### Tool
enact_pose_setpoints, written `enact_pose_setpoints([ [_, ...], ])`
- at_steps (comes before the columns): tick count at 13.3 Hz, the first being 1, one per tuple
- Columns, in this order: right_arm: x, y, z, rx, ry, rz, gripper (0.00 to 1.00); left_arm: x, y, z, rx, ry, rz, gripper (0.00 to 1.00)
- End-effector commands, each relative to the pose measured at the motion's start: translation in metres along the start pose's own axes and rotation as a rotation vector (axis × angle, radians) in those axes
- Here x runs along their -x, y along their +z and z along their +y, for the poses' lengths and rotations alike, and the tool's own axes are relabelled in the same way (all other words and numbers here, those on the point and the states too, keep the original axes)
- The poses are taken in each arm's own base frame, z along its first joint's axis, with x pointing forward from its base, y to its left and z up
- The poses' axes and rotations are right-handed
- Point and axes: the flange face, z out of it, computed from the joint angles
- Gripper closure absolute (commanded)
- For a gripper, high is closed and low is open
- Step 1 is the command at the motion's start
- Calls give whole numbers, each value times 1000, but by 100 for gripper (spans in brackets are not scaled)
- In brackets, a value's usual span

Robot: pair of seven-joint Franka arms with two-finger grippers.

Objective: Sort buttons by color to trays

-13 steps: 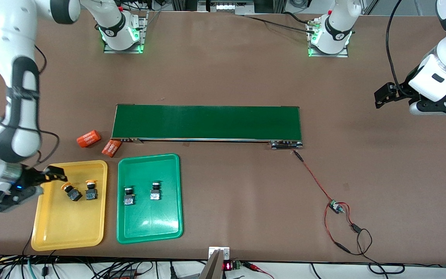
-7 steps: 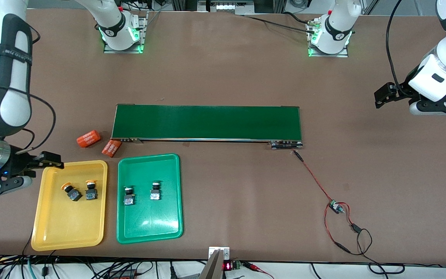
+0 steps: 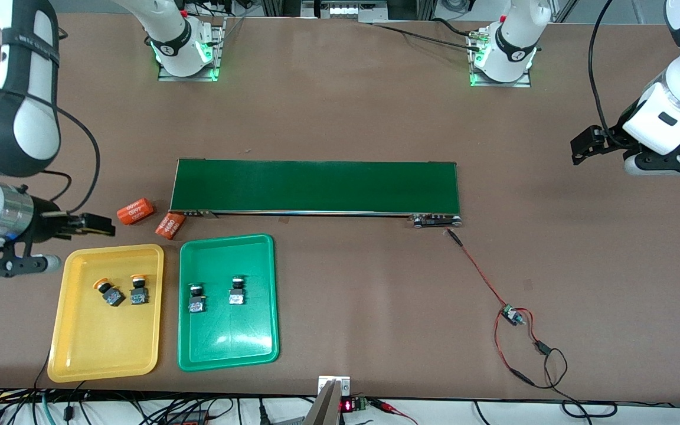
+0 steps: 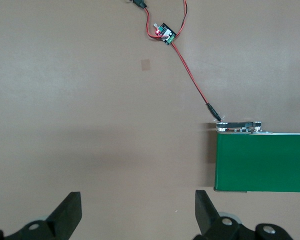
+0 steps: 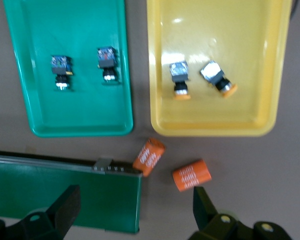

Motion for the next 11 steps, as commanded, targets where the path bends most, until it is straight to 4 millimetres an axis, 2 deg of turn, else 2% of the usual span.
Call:
enact_pose_setpoints([
  [1,31,-32,39,12,73,-45,0,-2,-6,1,10,-5,-5,0],
  [3,57,-65,68,41,100,-46,0,-2,-6,1,10,-5,-5,0],
  [6,104,-109,71,109,125,-97,0,-2,-6,1,10,-5,-5,0],
  [8,111,-111,69,149,118,-81,0,-2,-6,1,10,-5,-5,0],
  [11,103,-92,70,138,116,-12,0,-2,-6,1,10,-5,-5,0],
])
